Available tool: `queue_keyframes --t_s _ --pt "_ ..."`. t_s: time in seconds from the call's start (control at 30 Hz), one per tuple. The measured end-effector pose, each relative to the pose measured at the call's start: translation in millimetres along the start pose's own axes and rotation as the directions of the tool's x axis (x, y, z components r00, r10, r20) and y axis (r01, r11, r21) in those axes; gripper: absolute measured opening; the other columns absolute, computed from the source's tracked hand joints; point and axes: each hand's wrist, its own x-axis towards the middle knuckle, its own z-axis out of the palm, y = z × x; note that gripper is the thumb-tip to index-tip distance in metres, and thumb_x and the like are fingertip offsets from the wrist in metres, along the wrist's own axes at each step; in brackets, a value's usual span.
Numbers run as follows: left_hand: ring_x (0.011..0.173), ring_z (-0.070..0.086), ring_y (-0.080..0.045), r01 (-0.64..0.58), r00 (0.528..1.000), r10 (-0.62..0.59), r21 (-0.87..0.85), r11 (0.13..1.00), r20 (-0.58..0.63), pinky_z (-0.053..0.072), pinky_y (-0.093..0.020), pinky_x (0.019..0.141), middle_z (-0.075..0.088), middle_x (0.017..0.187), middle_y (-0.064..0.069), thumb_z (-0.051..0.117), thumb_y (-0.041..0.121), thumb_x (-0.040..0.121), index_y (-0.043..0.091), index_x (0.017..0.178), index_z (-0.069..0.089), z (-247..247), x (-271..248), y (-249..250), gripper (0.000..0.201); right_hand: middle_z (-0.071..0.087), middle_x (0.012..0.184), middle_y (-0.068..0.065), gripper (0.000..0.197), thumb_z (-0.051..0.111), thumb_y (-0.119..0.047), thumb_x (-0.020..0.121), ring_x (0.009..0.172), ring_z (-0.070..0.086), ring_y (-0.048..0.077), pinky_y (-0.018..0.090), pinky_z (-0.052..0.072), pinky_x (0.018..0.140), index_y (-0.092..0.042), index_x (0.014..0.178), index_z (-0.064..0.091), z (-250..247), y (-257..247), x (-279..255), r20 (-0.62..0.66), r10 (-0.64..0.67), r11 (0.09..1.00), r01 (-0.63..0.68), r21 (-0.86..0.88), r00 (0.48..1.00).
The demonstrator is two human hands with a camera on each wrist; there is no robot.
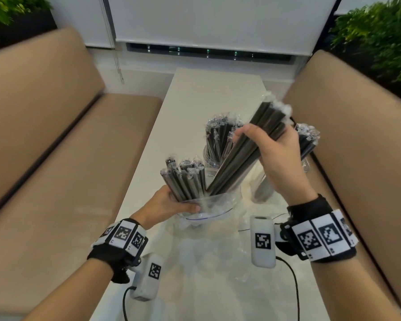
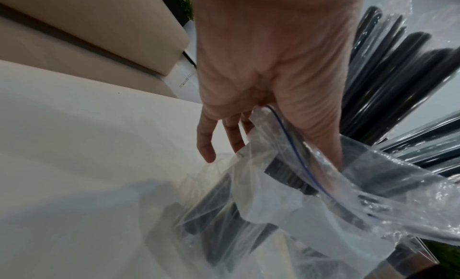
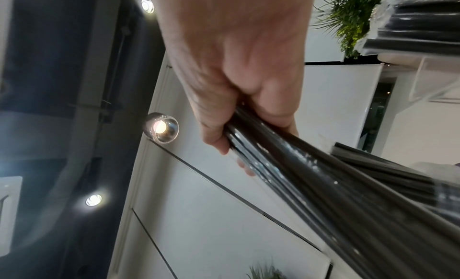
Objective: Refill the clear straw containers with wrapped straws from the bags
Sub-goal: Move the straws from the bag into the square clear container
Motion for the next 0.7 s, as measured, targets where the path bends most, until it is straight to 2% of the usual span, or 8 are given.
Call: queue_keyframes --t_s 0.07,0.2,0.3,0.37,0.4,0.47,0.57,0.7 --pt "0.091 0.07 0.003 0.001 1.0 -0.001 0.003 1.0 0.007 0.053 -0.009 0.077 0.073 0.114 -0.005 0.081 -0.004 0.072 0.006 0.12 0.066 -1 0 -1 0.051 0.072 0.078 0.005 0.02 0.063 -0.002 0.09 0.084 0.07 0.025 0.044 0.059 0.086 -0.016 0.076 0.069 -5 -16 5 -0.011 -0.003 1.0 0.003 0.018 1.0" --pt "0.088 0.07 0.007 0.0 1.0 0.0 0.006 1.0 0.006 0.053 -0.007 0.076 0.072 0.112 0.003 0.081 -0.002 0.073 0.015 0.114 0.066 -2 -1 0 0.047 0.07 0.081 0.004 0.01 0.063 -0.004 0.091 0.086 0.071 0.023 0.04 0.059 0.087 -0.007 0.096 0.055 -37 -59 28 -0.124 -0.091 0.981 0.111 0.16 0.988" --pt "0.087 0.069 0.009 0.002 1.0 -0.002 0.014 1.0 -0.007 0.053 -0.006 0.076 0.074 0.106 0.01 0.082 0.0 0.073 0.025 0.105 0.066 -2 -2 1 0.044 0.068 0.103 0.016 0.05 0.075 -0.016 0.084 0.105 0.069 0.036 0.048 0.055 0.094 0.004 0.12 0.047 -78 -80 60 -0.199 -0.166 0.946 0.213 0.244 0.966" --pt "0.087 0.069 0.01 0.005 1.0 -0.005 0.005 1.0 -0.005 0.051 -0.005 0.073 0.076 0.097 0.016 0.081 -0.001 0.073 0.026 0.105 0.066 -2 -2 1 0.044 0.062 0.11 0.021 0.073 0.08 -0.024 0.08 0.115 0.063 0.043 0.05 0.053 0.096 0.008 0.132 0.04 -103 -77 80 -0.263 -0.211 0.95 0.261 0.174 0.942" --pt "0.088 0.069 0.01 0.007 1.0 -0.007 0.002 1.0 0.0 0.051 -0.004 0.072 0.076 0.097 0.017 0.081 -0.001 0.073 0.024 0.107 0.066 -1 -3 0 0.045 0.062 0.109 0.02 0.073 0.081 -0.028 0.08 0.114 0.063 0.043 0.049 0.054 0.096 0.009 0.129 0.043 -113 -72 87 -0.282 -0.227 0.957 0.267 0.11 0.932" --pt "0.09 0.069 0.009 0.01 1.0 -0.01 -0.005 1.0 0.006 0.051 -0.005 0.073 0.074 0.106 0.011 0.081 -0.001 0.074 0.019 0.114 0.065 -1 -3 0 0.047 0.066 0.1 0.011 0.052 0.078 -0.03 0.08 0.101 0.07 0.028 0.039 0.057 0.089 0.003 0.112 0.055 -110 -65 86 -0.369 -0.239 0.97 0.238 -0.049 0.898" --pt "0.089 0.069 0.009 0.017 1.0 -0.017 -0.019 1.0 -0.001 0.051 -0.005 0.072 0.072 0.11 0.008 0.081 -0.002 0.074 0.016 0.117 0.065 -1 -4 0 0.049 0.066 0.087 -0.002 0.018 0.069 -0.012 0.081 0.077 0.07 0.006 0.028 0.06 0.075 -0.016 0.093 0.056 -93 -31 78 -0.413 -0.267 0.948 0.16 -0.277 0.871" --pt "0.083 0.069 0.012 0.027 0.999 -0.028 -0.024 0.999 -0.021 0.049 -0.003 0.069 0.073 0.097 0.015 0.08 -0.003 0.073 0.017 0.113 0.065 -2 -4 0 0.047 0.073 0.095 0.0 0.026 0.072 -0.02 0.075 0.087 0.071 0.017 0.042 0.059 0.086 -0.013 0.1 0.065 -86 31 77 -0.488 -0.09 0.945 -0.08 -0.317 0.868"
